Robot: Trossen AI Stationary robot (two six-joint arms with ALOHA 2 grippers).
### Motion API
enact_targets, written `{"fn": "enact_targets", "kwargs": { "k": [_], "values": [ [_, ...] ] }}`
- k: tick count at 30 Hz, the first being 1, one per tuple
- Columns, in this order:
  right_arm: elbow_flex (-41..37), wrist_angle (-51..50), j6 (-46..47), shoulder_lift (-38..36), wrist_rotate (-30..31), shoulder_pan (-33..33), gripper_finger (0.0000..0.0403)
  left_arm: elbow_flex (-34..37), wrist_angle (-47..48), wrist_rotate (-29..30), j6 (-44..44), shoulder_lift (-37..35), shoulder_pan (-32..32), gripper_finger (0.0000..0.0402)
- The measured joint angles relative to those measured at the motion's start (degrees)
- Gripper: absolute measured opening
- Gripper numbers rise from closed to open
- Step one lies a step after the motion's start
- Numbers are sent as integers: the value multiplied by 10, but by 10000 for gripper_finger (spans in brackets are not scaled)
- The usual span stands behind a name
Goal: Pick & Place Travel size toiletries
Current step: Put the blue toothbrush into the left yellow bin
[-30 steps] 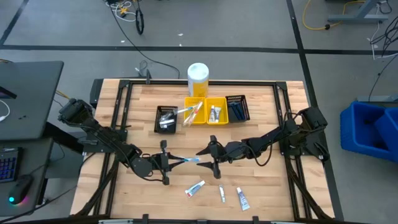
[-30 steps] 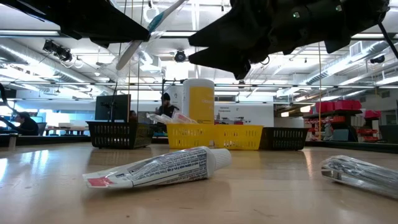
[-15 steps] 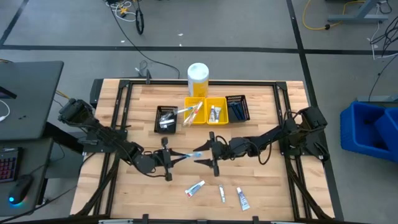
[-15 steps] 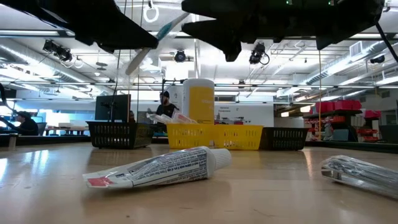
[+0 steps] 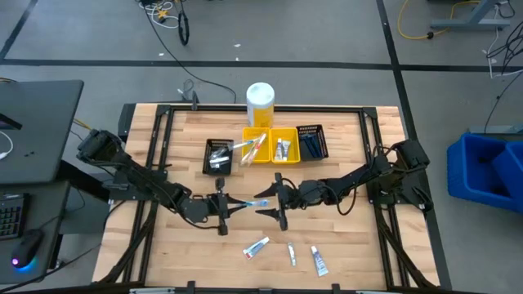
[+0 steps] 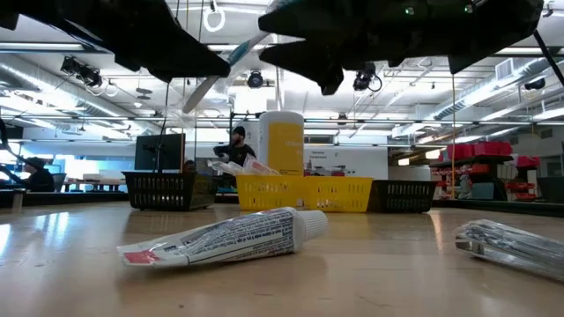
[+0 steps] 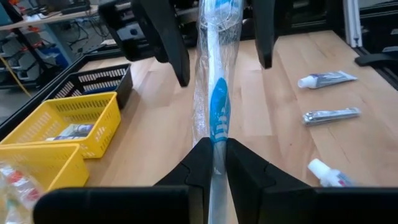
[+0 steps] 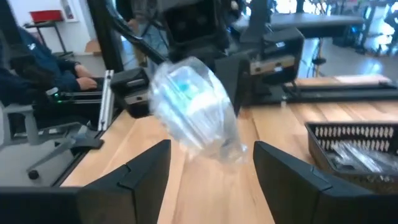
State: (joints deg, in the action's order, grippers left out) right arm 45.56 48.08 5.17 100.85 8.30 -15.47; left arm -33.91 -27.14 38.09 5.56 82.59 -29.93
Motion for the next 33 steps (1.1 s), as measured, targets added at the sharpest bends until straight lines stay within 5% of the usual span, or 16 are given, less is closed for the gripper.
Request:
{"fn": "enact_targets", "kwargs": {
  "k": [33],
  "values": [
    [0,44,-46,0,-40,4,71,0,-12,-58,27,0,17,46]
  ]
}}
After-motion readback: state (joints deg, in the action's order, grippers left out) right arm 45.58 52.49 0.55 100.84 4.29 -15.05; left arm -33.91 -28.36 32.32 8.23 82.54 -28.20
